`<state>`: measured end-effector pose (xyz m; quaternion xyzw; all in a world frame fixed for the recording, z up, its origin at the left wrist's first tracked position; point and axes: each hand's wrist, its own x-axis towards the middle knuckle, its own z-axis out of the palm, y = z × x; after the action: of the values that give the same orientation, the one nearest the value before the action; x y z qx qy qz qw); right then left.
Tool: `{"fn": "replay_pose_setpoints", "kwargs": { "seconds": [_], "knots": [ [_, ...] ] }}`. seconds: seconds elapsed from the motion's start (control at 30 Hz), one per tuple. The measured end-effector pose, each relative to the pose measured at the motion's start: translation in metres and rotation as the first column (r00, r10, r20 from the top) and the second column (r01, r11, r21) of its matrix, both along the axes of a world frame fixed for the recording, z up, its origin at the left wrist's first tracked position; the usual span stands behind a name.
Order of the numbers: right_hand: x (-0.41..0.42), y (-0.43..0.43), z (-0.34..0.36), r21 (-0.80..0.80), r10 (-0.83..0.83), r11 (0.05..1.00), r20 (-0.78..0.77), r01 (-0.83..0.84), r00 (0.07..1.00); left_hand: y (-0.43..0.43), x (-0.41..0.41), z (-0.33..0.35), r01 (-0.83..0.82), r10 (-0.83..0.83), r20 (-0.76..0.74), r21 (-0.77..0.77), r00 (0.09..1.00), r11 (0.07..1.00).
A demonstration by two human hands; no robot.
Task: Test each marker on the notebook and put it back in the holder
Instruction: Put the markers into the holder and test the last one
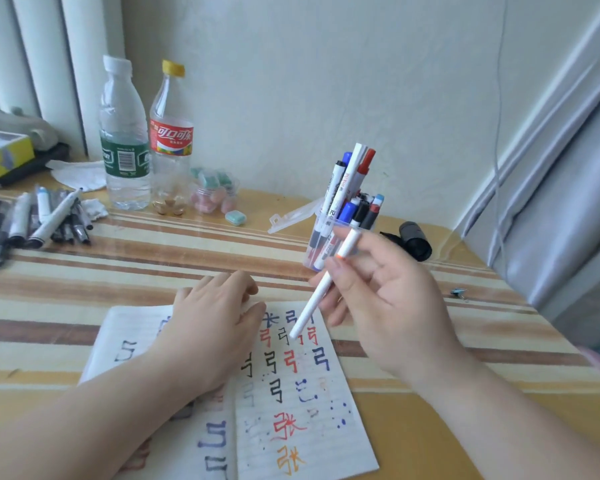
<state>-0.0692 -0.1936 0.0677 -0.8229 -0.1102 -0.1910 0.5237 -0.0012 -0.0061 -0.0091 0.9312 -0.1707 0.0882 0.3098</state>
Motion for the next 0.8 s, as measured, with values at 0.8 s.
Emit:
{"fn": "replay_pose_setpoints", "kwargs": {
  "seconds": [0.8],
  "knots": [
    [0.140,-0.060,0.090,-0.022,-0.458,0.884,0.153,0.467,0.875,0.000,0.008,-0.015,0.029,-0.033,0.084,0.048,0.996,0.998]
  ]
}}
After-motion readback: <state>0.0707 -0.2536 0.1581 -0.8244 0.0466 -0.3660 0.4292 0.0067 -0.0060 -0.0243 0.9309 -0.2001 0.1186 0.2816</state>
